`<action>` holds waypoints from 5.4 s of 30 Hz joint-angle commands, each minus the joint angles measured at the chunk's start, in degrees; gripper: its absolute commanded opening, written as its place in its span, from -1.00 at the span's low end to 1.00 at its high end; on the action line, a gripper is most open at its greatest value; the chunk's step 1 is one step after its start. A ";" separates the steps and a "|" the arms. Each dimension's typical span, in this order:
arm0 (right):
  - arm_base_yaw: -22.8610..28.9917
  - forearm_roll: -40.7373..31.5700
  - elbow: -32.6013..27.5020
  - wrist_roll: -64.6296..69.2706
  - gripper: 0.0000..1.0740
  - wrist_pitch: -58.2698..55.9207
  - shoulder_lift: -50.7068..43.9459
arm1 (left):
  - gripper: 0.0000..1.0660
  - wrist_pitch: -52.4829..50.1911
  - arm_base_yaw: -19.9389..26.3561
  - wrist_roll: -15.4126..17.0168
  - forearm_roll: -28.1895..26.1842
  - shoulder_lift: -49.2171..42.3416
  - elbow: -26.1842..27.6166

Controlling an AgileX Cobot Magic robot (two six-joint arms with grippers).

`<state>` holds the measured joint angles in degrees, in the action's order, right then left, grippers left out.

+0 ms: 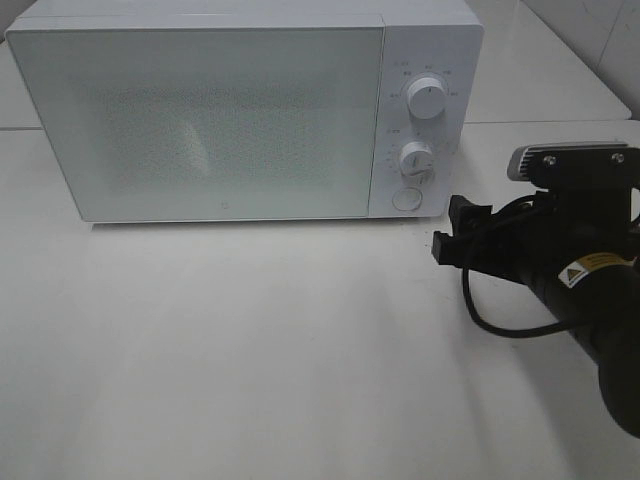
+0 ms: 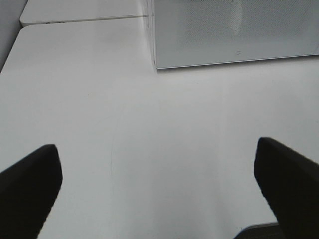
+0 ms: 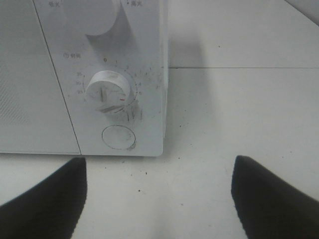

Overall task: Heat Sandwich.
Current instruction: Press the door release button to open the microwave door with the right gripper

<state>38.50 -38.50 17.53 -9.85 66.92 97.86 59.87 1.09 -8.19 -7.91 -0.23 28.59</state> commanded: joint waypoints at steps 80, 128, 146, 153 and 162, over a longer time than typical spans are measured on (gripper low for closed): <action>-0.34 5.04 10.60 87.83 -0.99 -8.02 10.77 | 0.94 -0.80 0.06 -0.06 0.11 -1.55 -0.11; -10.43 12.03 29.56 92.42 -0.99 -11.97 24.18 | 0.94 -0.80 0.06 -0.06 0.11 -1.55 -0.11; -10.49 12.38 35.87 90.53 -0.99 -5.79 26.59 | 0.94 -0.80 0.06 -0.06 0.11 -1.55 -0.11; -10.49 12.32 36.10 90.36 -0.99 -6.13 26.64 | 0.94 -0.80 0.06 -0.06 0.11 -1.55 -0.11; -11.17 11.12 39.36 89.21 -0.99 -9.51 28.19 | 0.94 -0.80 0.06 -0.06 0.11 -1.55 -0.11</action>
<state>29.11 -31.46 51.91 80.33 49.90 125.42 59.87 1.09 -8.19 -7.91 -0.23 28.59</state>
